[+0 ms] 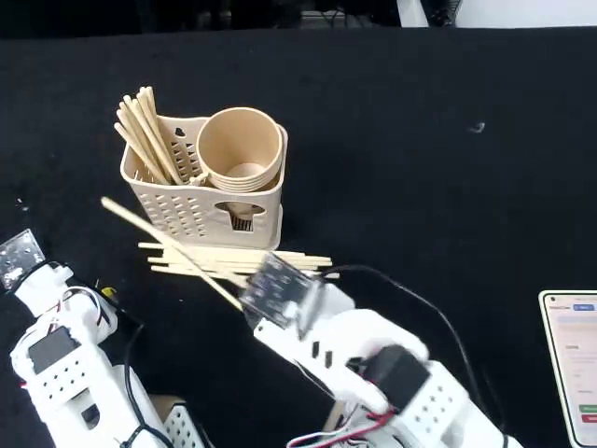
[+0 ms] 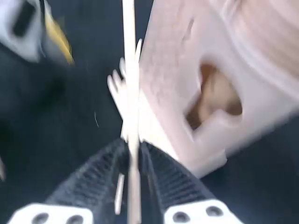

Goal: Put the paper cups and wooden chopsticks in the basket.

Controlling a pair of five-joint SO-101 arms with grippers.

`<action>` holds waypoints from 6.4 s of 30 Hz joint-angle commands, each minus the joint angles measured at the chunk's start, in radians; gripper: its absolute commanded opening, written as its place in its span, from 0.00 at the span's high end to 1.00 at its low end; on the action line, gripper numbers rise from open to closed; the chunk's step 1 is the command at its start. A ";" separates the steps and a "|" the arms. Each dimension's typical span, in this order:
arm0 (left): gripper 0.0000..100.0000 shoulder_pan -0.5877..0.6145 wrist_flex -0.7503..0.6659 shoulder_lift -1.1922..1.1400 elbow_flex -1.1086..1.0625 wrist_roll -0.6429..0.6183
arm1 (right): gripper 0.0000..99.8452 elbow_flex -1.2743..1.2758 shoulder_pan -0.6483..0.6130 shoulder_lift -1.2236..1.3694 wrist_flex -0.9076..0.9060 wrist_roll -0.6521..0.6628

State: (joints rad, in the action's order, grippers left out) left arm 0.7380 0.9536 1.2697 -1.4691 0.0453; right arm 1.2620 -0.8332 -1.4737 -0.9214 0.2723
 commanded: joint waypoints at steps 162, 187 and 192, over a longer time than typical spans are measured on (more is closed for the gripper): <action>0.76 -0.010 -0.014 0.015 0.004 0.000 | 0.84 -0.136 0.044 0.739 -0.091 0.195; 0.76 -0.007 -0.014 0.015 0.004 0.000 | 0.98 -0.447 0.048 1.394 0.107 0.127; 0.76 -0.005 -0.014 0.015 0.004 0.000 | 0.99 -0.460 0.043 1.214 -0.028 0.129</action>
State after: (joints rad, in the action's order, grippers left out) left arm 0.7380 0.9536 1.2697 -1.4691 0.0453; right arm 0.8401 -0.7948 -0.1281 -0.8723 0.4074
